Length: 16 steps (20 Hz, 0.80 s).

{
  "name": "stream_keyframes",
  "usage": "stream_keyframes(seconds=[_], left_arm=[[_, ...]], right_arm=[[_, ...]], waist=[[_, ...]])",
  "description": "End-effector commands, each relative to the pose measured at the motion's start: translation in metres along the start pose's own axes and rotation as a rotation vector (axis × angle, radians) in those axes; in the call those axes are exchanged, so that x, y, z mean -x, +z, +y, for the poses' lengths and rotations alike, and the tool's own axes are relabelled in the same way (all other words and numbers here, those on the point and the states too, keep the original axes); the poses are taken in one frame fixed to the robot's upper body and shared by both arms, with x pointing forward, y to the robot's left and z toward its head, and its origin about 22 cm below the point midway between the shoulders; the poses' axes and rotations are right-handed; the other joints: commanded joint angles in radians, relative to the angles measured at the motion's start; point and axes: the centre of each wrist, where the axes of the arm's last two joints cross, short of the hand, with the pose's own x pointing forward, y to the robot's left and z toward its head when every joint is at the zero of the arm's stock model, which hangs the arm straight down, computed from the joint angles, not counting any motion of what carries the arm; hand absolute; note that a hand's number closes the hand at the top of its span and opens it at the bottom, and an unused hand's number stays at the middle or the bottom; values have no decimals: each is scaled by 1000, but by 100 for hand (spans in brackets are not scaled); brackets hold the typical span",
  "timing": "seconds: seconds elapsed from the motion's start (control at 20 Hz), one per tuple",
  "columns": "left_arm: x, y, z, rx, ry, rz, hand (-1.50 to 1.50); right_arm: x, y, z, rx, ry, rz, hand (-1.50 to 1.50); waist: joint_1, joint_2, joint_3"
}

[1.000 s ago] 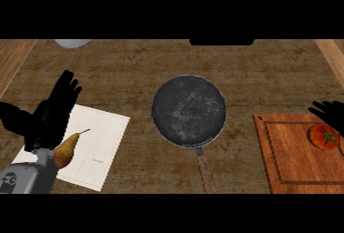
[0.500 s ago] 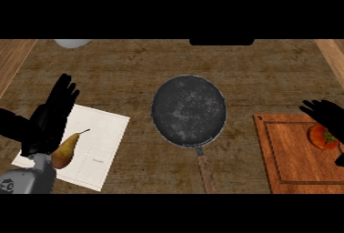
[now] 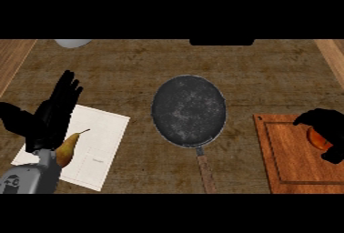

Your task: Pick the tomato from the cutting board and place it in the pan

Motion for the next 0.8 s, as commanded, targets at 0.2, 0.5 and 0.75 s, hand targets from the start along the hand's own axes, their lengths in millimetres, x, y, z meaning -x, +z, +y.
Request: stream_keyframes(seconds=[0.2, 0.5, 0.75], left_arm=[[-12, 4, 15, -1, -12, 3, 0], [7, -14, -6, -1, -14, -5, 0], [5, 0, 16, -8, -17, 12, 0]], right_arm=[[5, -16, 11, 55, -9, -70, 150], [8, -10, 13, 98, -66, -90, 150], [-129, -79, 5, 119, -210, -106, 150]], waist=[[4, 1, 3], [-6, 1, 3], [-5, -11, -5]])
